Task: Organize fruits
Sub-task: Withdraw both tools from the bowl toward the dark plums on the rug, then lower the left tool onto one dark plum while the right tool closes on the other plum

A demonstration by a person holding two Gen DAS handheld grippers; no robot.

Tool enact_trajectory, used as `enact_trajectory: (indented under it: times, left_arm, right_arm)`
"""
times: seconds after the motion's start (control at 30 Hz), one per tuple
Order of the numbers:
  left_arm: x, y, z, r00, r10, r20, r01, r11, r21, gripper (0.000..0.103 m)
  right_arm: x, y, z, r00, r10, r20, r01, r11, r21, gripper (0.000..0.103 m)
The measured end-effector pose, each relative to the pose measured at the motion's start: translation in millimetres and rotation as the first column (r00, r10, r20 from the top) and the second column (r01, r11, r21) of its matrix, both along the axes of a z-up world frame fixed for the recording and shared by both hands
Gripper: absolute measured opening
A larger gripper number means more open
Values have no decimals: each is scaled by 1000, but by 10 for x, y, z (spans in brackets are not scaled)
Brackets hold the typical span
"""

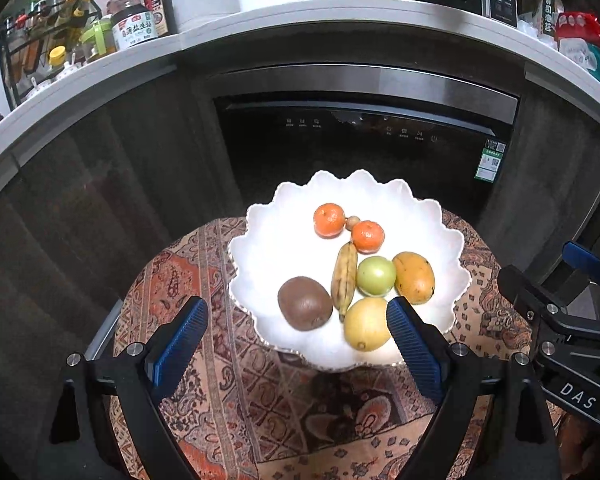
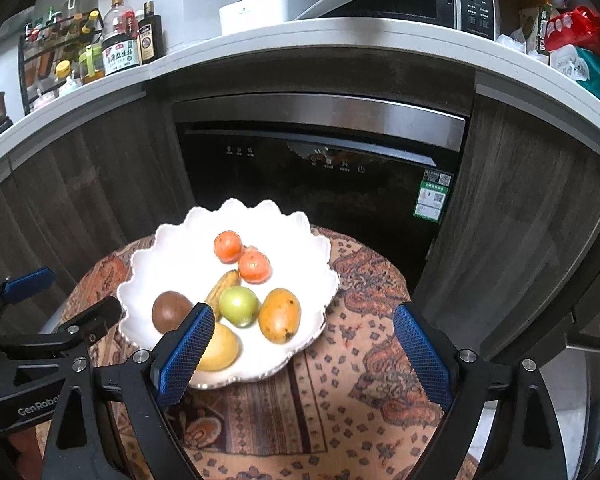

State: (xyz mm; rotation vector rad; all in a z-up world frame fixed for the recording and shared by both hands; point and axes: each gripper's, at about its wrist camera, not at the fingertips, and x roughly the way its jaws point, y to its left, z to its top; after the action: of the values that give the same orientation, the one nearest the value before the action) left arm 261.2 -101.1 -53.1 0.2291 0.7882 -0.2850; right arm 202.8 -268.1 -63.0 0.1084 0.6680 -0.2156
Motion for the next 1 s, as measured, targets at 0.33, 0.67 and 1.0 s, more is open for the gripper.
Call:
enact_trajectory:
  times: [0.33,0.67,1.0]
  left_arm:
    - [-179,61,-248,999,23,-22,-22,1000,14,91]
    - [-362,43,-609,997,19,-75,-17,1000,23,91]
    - [-451,26,-1034,989,38,-146,-35,999,23,89]
  right_arm:
    - [-149,49,-241,999,4,-42,-4,1000,-5,92]
    - [-265,-1,-508,997,-15,-71,15,1000,-7,92]
    - [-382,-29,-765,997,-60,-48,58,998,-34,92]
